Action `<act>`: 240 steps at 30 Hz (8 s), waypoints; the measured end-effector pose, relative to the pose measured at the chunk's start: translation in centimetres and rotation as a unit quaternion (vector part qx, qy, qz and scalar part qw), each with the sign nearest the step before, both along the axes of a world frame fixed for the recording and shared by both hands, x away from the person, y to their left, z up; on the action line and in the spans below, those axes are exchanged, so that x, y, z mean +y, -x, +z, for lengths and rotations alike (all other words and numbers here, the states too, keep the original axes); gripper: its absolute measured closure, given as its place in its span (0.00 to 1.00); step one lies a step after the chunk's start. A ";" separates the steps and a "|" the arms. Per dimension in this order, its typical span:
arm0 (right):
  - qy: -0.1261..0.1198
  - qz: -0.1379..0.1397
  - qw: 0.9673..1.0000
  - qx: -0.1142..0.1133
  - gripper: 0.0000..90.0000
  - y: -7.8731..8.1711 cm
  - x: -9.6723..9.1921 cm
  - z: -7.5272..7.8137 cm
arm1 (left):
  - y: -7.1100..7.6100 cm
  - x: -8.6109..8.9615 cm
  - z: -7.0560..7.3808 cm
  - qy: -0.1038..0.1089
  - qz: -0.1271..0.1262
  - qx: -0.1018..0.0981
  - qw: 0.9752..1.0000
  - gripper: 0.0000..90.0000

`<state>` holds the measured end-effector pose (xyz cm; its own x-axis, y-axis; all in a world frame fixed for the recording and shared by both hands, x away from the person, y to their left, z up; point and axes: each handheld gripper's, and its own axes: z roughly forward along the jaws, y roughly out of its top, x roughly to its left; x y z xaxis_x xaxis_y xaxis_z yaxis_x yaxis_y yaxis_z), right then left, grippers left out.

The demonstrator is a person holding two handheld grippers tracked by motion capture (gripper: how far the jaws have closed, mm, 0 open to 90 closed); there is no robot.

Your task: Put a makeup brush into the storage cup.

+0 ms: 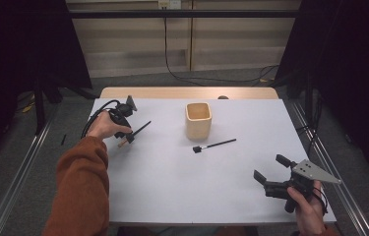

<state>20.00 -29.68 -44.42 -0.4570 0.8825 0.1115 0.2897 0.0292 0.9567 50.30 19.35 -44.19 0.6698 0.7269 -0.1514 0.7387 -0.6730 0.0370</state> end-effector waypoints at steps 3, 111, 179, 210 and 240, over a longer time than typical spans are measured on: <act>0.002 0.002 1.000 0.002 0.00 0.0 0.0 0.0 | -0.1 0.1 -0.2 -0.006 0.003 -0.005 1.000 0.65; 0.008 -0.005 1.000 0.004 0.00 0.0 0.1 -0.1 | 5.2 2.5 4.1 0.305 0.079 -0.344 0.885 0.94; 0.009 -0.005 1.000 0.002 0.00 0.1 0.2 -0.1 | 16.3 -0.4 5.4 0.443 -0.038 -0.359 0.821 0.94; 0.014 -0.004 1.000 0.002 0.00 0.3 0.1 -0.1 | 18.6 -4.7 5.7 0.448 -0.113 -0.278 0.842 0.94; 0.010 0.000 1.000 0.006 0.00 0.1 0.2 -0.1 | 17.8 -9.1 7.8 0.235 -0.221 -0.168 0.931 0.94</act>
